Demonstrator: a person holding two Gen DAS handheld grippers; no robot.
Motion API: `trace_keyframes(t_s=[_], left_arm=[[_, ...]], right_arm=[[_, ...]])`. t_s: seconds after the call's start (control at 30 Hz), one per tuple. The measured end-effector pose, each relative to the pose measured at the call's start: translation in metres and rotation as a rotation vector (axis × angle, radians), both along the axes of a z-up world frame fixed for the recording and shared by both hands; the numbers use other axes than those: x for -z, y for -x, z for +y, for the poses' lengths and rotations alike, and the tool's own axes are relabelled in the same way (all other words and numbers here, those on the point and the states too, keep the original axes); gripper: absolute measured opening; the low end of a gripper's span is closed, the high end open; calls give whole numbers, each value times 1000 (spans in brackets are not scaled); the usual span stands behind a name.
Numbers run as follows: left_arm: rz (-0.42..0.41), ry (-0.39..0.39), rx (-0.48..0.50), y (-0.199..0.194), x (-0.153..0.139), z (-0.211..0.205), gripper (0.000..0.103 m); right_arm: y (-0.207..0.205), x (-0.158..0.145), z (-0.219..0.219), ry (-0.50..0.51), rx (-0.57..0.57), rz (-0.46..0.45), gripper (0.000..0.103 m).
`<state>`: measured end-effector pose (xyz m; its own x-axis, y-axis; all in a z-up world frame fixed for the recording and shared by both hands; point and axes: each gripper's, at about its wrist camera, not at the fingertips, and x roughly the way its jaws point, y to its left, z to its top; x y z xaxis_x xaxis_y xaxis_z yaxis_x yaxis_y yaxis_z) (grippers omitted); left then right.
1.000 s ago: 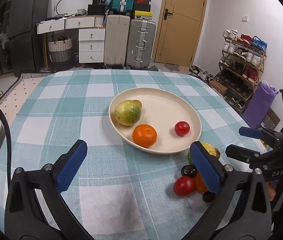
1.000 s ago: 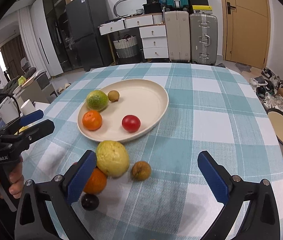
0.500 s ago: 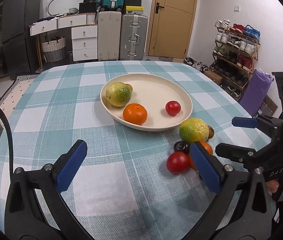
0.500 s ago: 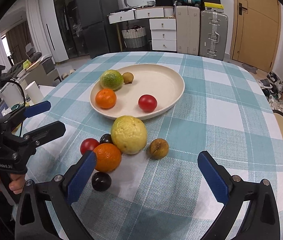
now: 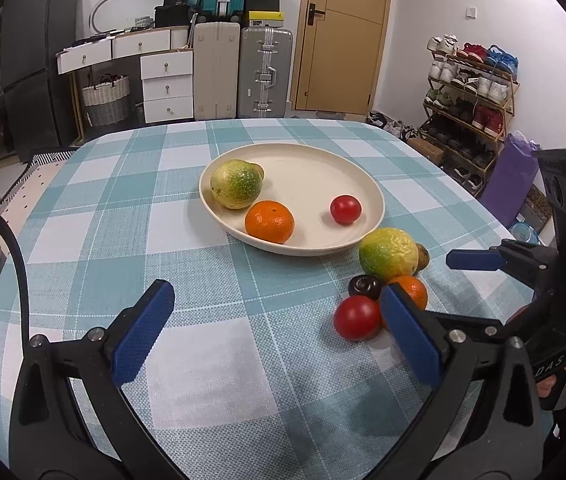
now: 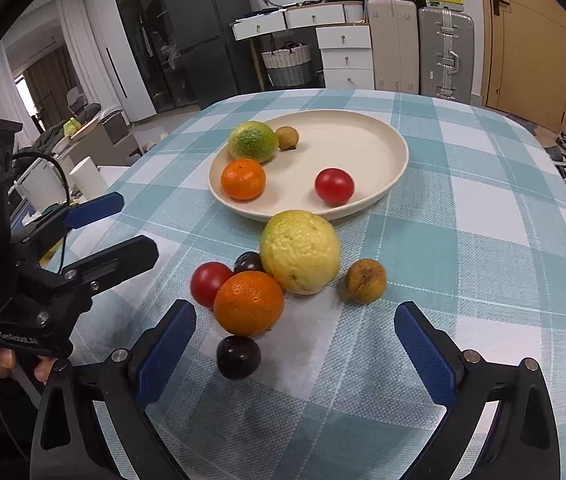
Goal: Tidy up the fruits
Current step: 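Withdraw both open tools from the plate back toward the remaining fruits, then grasp the mandarin orange with the right tool while the left tool grasps a red tomato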
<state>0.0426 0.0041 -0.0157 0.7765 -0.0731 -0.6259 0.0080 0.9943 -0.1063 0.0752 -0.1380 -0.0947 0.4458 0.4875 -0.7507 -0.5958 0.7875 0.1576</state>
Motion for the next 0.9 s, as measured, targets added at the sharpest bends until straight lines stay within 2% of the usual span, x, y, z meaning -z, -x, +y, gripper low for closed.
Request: trace_keyframes(t_s=[0.07,0.13,0.33,0.47,0.57,0.73,0.87,0.9], left_arm=[[1,-3,-6,0,0,0,102],[4,0,-8,-1,1,1,102],[2,14,-10,-1,0,5,102],[6,15,-15,-1,1,5,102],[8,18,-18,-2,2,6,102],[12,21,-17,-3,4,6,102],[16,20,-13,-3,5,5,102],[16,21,-12,-4,5,5,102]], right_arm=[[1,1,2,-10,-14,9,95],[2,3,5,-14,-26,18,85],[3,8,10,-25,-56,49,75],[2,9,11,-30,-52,55,71],[1,11,12,-40,-61,68,62],[2,12,14,-60,-67,74,59],[4,12,17,-45,-71,59,53],[5,13,18,-42,-69,55,48]])
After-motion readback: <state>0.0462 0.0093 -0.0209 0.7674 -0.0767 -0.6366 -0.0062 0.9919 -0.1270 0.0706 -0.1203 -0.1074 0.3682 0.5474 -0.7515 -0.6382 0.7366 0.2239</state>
